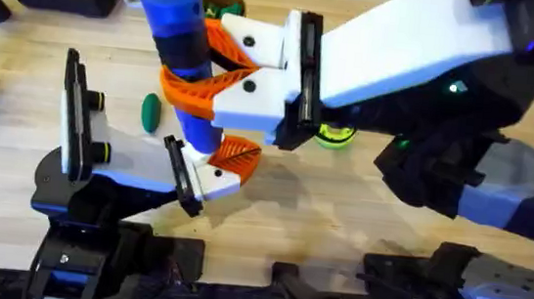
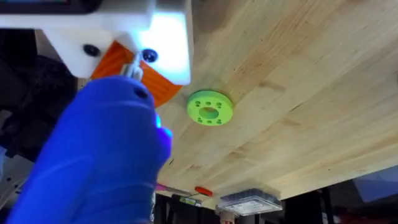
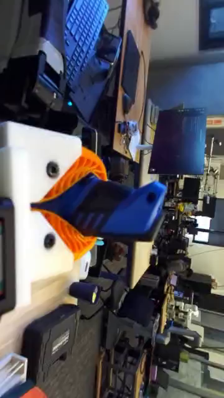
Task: Pick up the gripper from the table and insert it into the empty holder that is missing its gripper. Then pick up a screw, insert it into the mounting hole, and use the screwdriver to tighten it. Finally, clean up the table by picking up the vegetable and placing it into the bucket.
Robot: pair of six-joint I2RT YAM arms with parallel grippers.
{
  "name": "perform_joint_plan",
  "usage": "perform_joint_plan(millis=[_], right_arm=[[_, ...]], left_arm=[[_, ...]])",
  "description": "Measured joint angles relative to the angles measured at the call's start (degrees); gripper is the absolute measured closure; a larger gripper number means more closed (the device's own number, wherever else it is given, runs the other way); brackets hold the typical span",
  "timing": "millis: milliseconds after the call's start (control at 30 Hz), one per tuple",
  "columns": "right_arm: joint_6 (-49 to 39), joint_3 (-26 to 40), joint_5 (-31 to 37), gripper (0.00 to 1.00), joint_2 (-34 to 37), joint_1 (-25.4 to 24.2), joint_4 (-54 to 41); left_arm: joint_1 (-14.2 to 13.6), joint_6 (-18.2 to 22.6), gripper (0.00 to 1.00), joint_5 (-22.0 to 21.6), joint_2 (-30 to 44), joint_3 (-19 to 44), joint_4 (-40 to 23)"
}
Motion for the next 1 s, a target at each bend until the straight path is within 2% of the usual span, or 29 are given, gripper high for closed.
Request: perform_joint_plan(millis=[1000], right_arm=[[-2.1,0.1,0.1,0.975,0.3,0.1,-0.1]], left_arm=[[0.0,-0.2,0.988,0.0,0.0,0.0,0.0]])
